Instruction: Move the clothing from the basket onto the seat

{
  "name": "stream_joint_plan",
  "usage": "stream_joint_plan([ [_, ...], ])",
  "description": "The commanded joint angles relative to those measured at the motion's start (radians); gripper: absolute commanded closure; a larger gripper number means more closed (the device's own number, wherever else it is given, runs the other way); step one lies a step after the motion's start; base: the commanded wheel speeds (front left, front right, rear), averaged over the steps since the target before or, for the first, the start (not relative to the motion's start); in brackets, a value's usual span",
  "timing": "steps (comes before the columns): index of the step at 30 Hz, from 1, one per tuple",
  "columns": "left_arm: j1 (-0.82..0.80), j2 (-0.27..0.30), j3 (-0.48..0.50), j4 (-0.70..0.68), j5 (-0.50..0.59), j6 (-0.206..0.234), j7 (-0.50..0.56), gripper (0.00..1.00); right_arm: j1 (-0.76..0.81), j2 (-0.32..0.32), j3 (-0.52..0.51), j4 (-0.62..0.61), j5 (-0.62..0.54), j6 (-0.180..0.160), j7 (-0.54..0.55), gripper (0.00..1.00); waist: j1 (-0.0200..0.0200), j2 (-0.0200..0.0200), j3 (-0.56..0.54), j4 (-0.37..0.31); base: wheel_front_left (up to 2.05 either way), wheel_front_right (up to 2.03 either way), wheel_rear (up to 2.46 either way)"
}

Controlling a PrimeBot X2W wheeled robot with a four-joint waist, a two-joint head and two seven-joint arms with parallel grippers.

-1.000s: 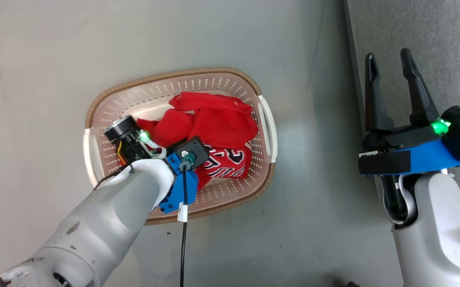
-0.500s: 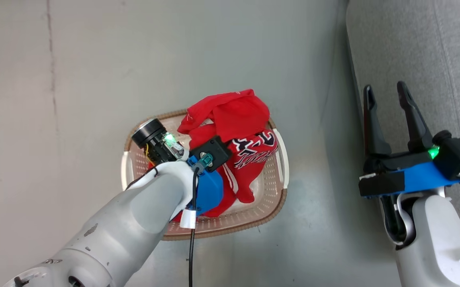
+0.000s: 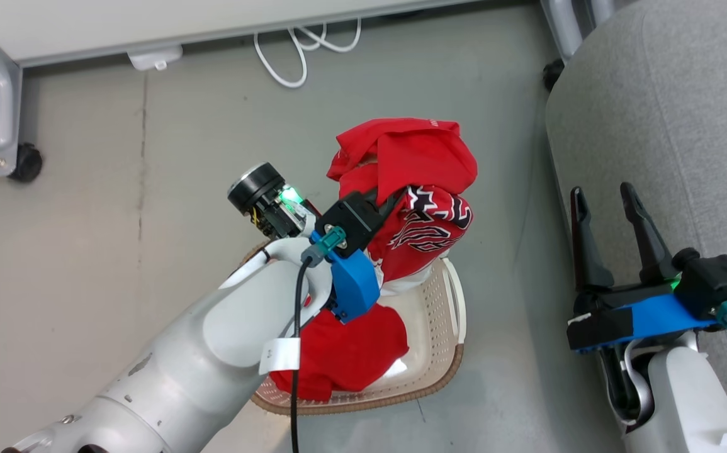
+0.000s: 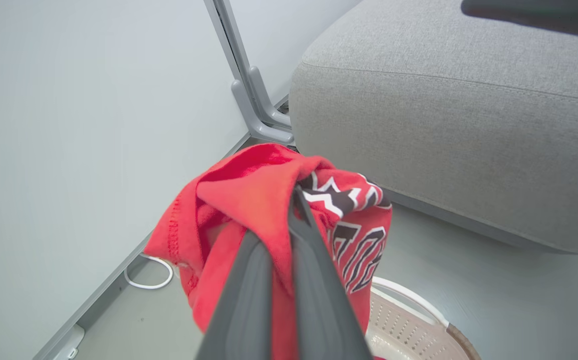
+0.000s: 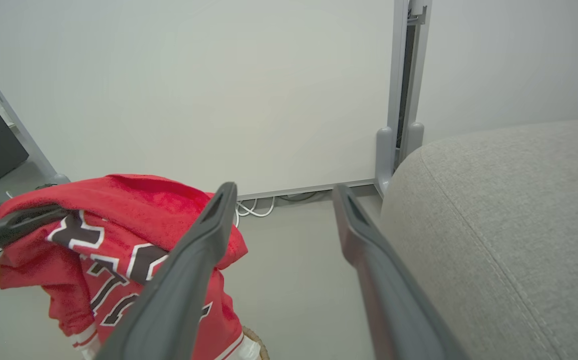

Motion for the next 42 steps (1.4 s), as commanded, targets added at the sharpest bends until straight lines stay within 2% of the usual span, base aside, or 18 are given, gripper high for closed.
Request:
stream_joint_plan([
  [1,0.01,0.006,0.018,-0.016,0.009,0.007,-0.005,1.0,0.021,-0.004,0.003,0.005,0.009,0.0,0.0,0.0,0.0001,0.0,-0.03,0.001,0.0,0.0,0.0],
  [15,0.049,0.029,0.168,-0.158,0.062,0.01,-0.005,1.0,0.102,-0.004,-0.005,0.028,0.027,0.0,0.0,0.0,0.0001,0.0,-0.161,-0.003,0.0,0.0,0.0],
  [23,0.073,0.036,0.192,-0.192,0.07,0.005,-0.005,1.0,0.147,-0.004,-0.018,0.037,0.031,0.0,0.0,0.0,0.0001,0.0,-0.212,0.008,0.0,0.0,0.0],
  [42,0.088,0.043,0.203,-0.225,0.079,0.01,-0.005,1.0,0.133,-0.004,0.002,0.031,0.01,0.0,0.0,0.0,0.0001,0.0,-0.229,0.022,0.0,0.0,0.0],
])
